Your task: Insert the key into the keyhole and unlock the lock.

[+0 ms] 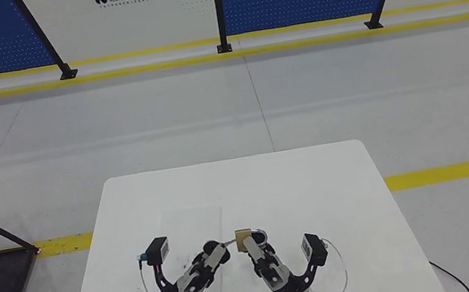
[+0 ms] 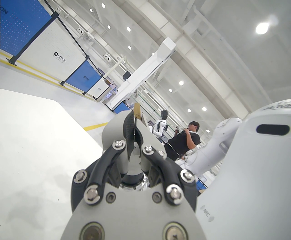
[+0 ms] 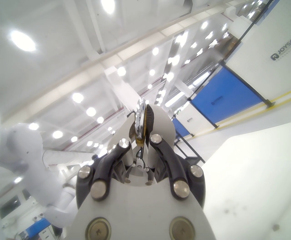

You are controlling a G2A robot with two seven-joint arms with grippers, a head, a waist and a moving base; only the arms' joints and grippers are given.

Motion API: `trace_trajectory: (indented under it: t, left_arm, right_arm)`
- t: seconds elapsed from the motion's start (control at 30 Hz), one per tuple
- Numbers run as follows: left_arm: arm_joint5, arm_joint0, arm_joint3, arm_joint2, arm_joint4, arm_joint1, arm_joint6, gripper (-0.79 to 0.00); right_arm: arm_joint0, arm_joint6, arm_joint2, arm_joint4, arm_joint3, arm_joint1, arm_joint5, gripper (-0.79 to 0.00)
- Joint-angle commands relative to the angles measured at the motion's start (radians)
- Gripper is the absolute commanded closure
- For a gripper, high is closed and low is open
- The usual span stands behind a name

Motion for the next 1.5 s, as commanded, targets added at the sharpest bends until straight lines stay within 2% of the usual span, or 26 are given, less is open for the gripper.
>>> trace_trajectory:
  t: [0.0, 0.63, 1.47]
  left_arm:
    - [0.000, 0.001, -0.003, 0.002, 0.002, 0.005, 0.008, 0.000]
    - [0.000, -0.006, -0.005, 0.030, 0.051, 0.055, 0.081, 0.000]
    - [0.000, -0.060, 0.012, 0.131, 0.128, 0.118, 0.240, 0.000]
  right_arm:
    - [0.000, 0.000, 0.000, 0.000, 0.000, 0.000, 0.000, 0.000]
    - [0.000, 0.000, 0.000, 0.000, 0.000, 0.000, 0.000, 0.000]
    - [0.001, 0.012, 0.002, 0.004, -0.003, 0.000, 0.007, 0.000]
